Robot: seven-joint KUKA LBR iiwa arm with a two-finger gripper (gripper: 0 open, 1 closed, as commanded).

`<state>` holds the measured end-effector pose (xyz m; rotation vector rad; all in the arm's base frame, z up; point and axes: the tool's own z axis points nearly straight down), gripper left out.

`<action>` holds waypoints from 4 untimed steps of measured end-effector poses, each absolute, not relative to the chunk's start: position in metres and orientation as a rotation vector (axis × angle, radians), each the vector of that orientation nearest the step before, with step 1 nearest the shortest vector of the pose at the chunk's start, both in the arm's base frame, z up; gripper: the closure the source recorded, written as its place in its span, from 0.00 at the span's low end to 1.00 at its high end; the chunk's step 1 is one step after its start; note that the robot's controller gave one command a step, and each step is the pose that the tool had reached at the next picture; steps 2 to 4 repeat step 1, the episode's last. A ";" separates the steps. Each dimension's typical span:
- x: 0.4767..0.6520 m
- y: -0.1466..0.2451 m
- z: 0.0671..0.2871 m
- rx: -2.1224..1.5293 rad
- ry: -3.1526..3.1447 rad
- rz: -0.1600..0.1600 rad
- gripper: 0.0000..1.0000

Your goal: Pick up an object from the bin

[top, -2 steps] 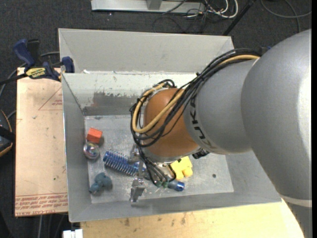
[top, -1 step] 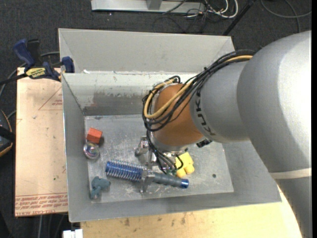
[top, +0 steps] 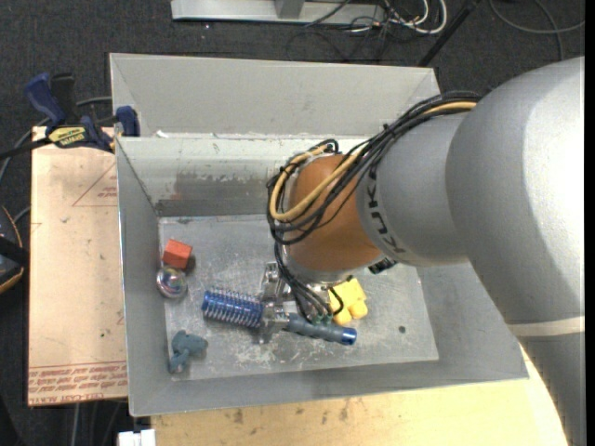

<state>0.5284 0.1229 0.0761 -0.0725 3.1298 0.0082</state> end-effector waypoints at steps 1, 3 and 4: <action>0.532 0.131 0.241 -0.367 3.112 0.003 1.00; 0.532 0.131 0.241 -0.367 3.112 0.003 1.00; 0.532 0.131 0.241 -0.367 3.112 0.003 1.00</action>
Offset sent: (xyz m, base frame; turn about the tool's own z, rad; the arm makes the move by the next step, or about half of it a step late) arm 0.0031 0.0076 0.1615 -0.1891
